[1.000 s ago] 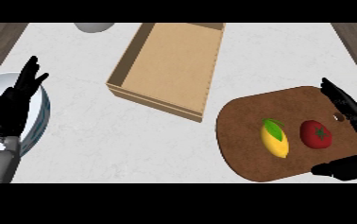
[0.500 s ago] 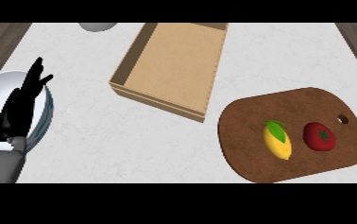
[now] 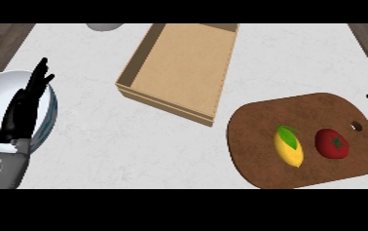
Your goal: Pick the tomato from the cutting board and place it in the cardboard box
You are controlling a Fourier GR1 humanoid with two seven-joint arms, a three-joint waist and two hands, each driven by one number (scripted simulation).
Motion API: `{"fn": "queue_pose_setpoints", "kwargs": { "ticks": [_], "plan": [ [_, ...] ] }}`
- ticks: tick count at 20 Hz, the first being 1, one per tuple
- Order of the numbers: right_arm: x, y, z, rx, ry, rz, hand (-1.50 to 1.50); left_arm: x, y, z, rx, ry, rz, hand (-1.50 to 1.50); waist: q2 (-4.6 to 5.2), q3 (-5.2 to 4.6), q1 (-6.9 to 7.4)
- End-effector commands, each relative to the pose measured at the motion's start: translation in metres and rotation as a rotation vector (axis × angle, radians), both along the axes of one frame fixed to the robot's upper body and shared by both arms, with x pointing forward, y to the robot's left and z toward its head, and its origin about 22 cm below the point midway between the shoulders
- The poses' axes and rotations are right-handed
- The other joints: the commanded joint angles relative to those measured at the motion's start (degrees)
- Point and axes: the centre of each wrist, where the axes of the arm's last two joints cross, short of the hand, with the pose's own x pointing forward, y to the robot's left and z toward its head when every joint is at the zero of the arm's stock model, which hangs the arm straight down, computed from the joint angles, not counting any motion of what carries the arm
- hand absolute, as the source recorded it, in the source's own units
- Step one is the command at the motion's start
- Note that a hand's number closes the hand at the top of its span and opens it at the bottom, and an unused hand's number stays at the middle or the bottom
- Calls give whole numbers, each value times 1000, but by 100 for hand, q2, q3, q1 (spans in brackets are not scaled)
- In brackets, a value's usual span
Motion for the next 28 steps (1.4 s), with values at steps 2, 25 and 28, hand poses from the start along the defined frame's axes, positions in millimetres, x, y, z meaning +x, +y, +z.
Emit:
{"fn": "queue_pose_setpoints", "kwargs": {
  "ticks": [2,25,28],
  "plan": [
    [18,7,12,-208,99,94,-150,-13,17,-26,-13,128,75,0,60,-66,68],
    [64,70,-13,-284,186,185,-150,-27,8,-40,6,143,118,0,-6,-71,-188],
    [74,92,-13,-285,210,225,-150,-22,24,-18,1,141,117,0,-7,-71,-145]
  ]
}}
